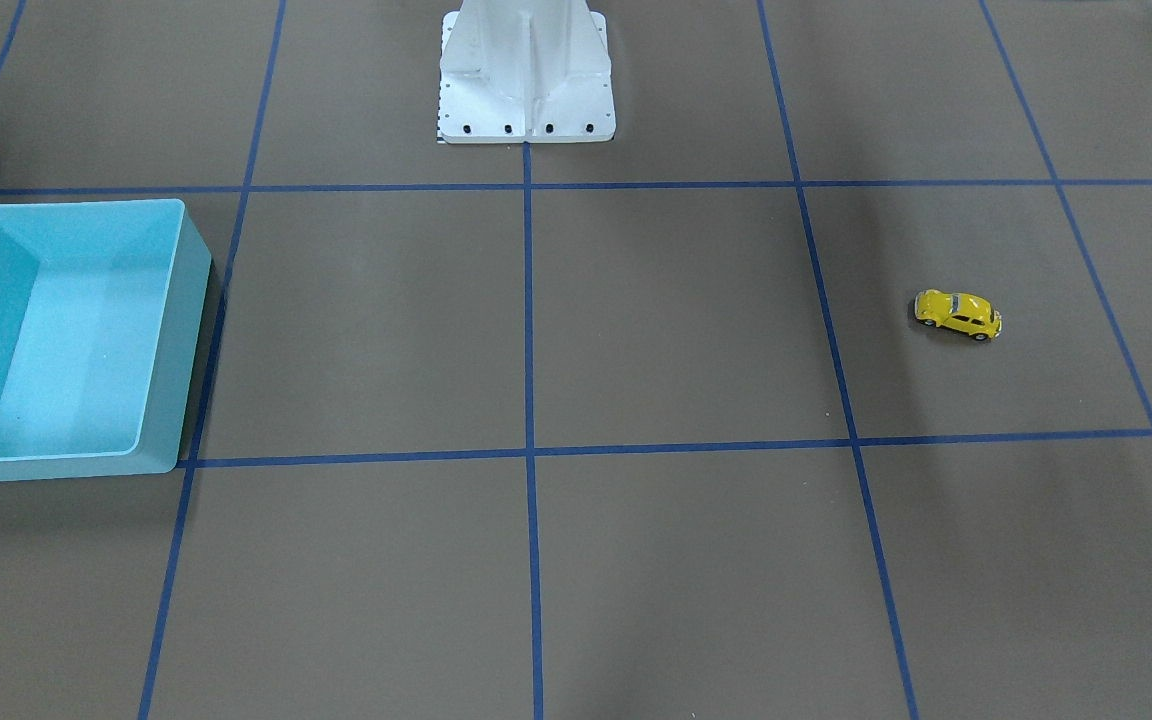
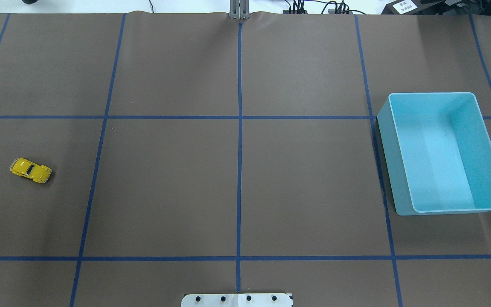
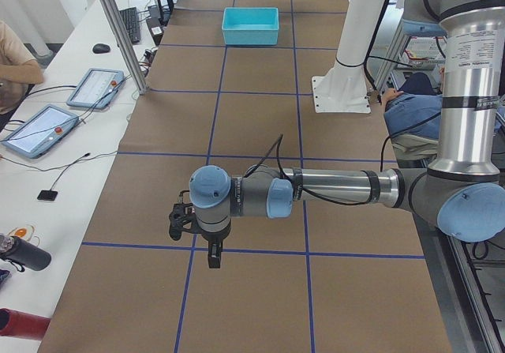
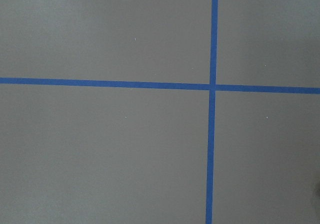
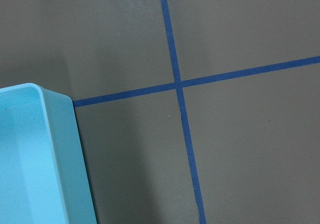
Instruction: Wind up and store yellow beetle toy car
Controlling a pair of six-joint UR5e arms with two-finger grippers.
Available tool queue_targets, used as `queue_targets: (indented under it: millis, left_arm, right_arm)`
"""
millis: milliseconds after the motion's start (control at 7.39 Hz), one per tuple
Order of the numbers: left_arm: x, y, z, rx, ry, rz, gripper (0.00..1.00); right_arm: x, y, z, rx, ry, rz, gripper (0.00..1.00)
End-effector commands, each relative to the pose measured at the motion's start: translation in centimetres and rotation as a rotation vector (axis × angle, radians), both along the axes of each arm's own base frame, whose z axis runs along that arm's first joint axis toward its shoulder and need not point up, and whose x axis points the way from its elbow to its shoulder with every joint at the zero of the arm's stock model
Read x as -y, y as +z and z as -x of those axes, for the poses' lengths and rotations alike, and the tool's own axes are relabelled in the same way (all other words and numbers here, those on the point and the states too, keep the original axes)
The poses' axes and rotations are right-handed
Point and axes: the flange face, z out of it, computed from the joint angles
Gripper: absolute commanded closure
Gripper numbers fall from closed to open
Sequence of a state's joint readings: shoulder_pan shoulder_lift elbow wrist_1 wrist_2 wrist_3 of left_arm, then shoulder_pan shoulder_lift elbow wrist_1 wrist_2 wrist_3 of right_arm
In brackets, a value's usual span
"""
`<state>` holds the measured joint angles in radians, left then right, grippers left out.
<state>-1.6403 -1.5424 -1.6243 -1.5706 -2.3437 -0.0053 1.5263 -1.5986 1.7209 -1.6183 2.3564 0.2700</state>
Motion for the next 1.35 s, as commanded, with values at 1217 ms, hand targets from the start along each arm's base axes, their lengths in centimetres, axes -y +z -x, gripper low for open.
queue_targets:
  millis: [1217]
  left_arm:
    - [3.3, -15.8, -18.3, -0.023, 0.437, -0.393, 0.00]
  right_arm:
    - [-0.5, 0.4, -0.3, 0.004, 0.005, 0.006, 0.00]
